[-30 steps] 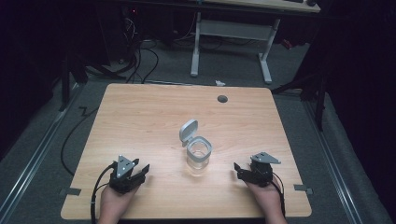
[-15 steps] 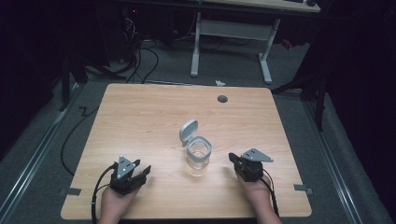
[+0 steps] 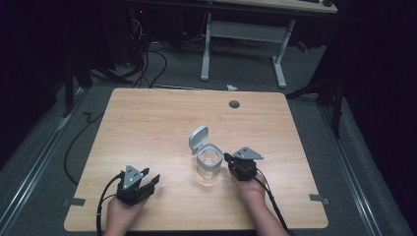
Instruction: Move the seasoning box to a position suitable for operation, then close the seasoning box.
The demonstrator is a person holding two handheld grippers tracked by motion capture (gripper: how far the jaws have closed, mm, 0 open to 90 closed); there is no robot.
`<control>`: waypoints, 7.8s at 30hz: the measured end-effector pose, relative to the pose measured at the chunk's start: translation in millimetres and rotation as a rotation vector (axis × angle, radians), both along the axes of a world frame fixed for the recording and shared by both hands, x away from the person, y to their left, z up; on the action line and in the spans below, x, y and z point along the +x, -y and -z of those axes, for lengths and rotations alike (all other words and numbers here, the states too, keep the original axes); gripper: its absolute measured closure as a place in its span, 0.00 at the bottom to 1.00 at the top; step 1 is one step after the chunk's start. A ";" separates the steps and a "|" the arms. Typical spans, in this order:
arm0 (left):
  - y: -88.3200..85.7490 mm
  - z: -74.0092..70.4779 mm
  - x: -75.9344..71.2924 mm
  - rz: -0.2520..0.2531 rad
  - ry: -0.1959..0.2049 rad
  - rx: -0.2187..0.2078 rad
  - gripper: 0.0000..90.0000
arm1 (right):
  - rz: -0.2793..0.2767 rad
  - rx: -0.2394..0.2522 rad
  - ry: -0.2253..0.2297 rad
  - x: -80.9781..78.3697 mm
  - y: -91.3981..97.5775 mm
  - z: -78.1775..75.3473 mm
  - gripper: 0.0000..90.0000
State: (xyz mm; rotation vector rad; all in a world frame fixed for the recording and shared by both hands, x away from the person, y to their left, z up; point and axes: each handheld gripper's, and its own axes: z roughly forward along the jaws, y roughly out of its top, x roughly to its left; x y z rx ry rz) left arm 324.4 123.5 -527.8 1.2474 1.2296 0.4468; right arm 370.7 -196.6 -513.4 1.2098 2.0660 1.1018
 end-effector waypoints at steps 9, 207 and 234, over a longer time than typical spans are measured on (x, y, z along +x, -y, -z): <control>1.3 -0.5 -0.5 0.005 0.008 -0.007 0.61 | -0.028 -0.005 0.003 -6.0 -6.7 1.0 1.00; -50.4 7.1 17.7 -0.157 -0.045 0.080 0.56 | 0.226 0.094 0.036 -55.3 120.7 0.4 0.48; -36.0 8.0 9.1 -0.120 -0.023 0.112 0.52 | 0.201 0.026 0.064 -81.2 122.4 9.3 0.39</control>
